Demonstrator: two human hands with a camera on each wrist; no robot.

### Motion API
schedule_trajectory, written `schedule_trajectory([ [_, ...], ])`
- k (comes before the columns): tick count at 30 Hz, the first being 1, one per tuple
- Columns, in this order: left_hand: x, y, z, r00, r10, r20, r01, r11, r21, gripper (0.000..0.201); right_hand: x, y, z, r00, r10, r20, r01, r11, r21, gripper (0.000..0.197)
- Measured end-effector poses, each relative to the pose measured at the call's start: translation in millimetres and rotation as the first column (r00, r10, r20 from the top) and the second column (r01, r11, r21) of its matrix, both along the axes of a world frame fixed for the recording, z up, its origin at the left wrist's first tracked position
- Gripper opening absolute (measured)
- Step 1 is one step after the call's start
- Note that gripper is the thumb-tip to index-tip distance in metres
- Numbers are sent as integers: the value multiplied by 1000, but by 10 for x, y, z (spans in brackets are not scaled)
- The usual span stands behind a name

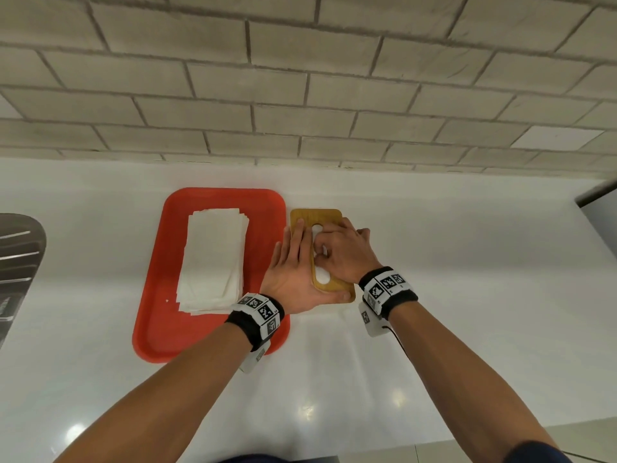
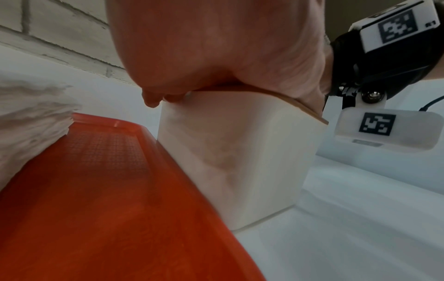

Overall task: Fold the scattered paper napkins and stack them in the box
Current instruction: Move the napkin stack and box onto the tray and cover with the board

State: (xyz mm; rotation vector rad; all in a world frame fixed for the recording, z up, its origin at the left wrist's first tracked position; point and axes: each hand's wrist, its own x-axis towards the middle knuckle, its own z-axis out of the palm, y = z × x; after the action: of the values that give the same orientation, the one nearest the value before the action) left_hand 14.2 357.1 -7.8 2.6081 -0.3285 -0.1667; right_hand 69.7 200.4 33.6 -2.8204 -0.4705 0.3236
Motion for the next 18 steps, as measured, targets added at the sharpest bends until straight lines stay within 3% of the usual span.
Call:
schedule_trajectory([
  [7, -3, 8, 7, 1000, -15, 6, 15, 1000, 0, 160, 15, -59, 25, 999, -2, -41, 3, 999, 44, 17],
  [12, 27, 12, 11, 999, -36, -19, 36, 999, 15, 159, -55, -124, 134, 995, -97, 24, 88, 961, 263, 16],
  [16, 25, 16, 11, 998, -37, -49, 38, 999, 12, 159, -69, -23, 185, 998, -43, -45, 45, 998, 54, 24],
  [18, 25, 8, 18, 998, -30, -54, 31, 1000, 5, 160, -87, 25, 146, 998, -43, -49, 45, 998, 43, 16],
])
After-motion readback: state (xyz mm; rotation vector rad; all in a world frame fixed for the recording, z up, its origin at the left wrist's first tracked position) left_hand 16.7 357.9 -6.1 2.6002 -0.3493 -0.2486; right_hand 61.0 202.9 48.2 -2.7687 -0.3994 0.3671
